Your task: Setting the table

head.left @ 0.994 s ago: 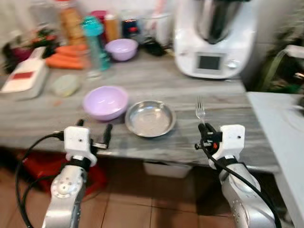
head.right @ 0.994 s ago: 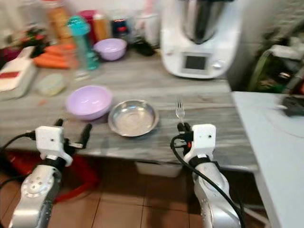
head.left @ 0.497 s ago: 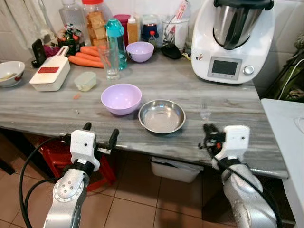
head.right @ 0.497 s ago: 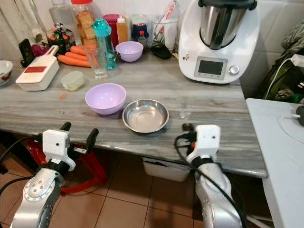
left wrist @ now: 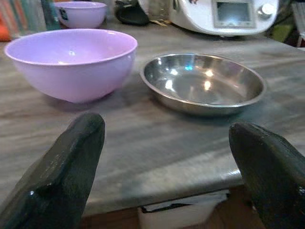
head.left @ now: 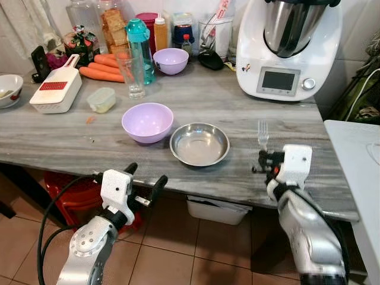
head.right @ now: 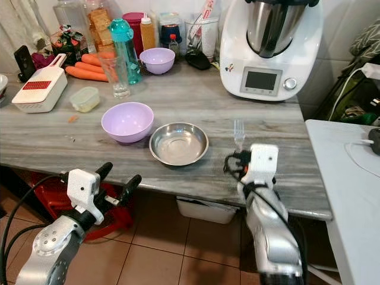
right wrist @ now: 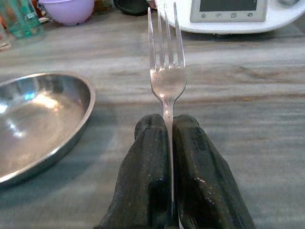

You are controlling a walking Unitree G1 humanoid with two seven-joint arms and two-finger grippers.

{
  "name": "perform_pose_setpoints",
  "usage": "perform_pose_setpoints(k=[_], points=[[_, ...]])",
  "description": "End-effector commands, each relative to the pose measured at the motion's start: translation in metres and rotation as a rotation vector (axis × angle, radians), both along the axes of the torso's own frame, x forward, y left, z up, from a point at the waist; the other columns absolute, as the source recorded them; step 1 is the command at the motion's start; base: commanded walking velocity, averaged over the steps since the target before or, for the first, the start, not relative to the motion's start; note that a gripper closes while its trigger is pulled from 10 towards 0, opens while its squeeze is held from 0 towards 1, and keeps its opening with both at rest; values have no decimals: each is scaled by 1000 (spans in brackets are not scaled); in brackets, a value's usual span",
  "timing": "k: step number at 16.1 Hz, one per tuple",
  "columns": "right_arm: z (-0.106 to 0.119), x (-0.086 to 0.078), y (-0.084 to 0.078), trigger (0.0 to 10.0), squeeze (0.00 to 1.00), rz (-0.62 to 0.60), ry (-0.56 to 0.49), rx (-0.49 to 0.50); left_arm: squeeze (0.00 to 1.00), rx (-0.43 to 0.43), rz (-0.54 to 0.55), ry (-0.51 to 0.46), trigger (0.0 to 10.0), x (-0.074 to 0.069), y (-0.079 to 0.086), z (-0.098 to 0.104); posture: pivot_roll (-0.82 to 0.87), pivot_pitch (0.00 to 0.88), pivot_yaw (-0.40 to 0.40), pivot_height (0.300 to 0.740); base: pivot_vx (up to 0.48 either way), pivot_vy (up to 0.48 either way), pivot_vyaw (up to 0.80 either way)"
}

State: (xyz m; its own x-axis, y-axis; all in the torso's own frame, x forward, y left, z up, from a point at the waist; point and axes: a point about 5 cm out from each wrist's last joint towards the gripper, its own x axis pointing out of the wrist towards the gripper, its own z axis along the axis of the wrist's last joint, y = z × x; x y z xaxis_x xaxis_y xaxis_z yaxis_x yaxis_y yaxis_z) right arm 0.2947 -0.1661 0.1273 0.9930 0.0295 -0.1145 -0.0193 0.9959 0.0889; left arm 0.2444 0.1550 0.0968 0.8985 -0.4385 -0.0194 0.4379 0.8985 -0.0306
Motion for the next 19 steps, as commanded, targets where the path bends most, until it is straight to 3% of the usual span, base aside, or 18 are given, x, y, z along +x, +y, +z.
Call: perform_pose_setpoints(k=[1,7,19], points=[[-1,5,2,10000,0,4,20,11,0,2,-28,-1,10000,-1,0,2,-52,50,7,740,0,0,0],[-3,27,22,10000,0,-23,92,122,0,9,-59,-4,10000,0,1,4,-39,57,6,740,0,0,0],[-17,44,32,10000,0,-4,157,145,0,-27,-131,7,10000,-2,-5,6,-30,66,5,740,0,0,0]])
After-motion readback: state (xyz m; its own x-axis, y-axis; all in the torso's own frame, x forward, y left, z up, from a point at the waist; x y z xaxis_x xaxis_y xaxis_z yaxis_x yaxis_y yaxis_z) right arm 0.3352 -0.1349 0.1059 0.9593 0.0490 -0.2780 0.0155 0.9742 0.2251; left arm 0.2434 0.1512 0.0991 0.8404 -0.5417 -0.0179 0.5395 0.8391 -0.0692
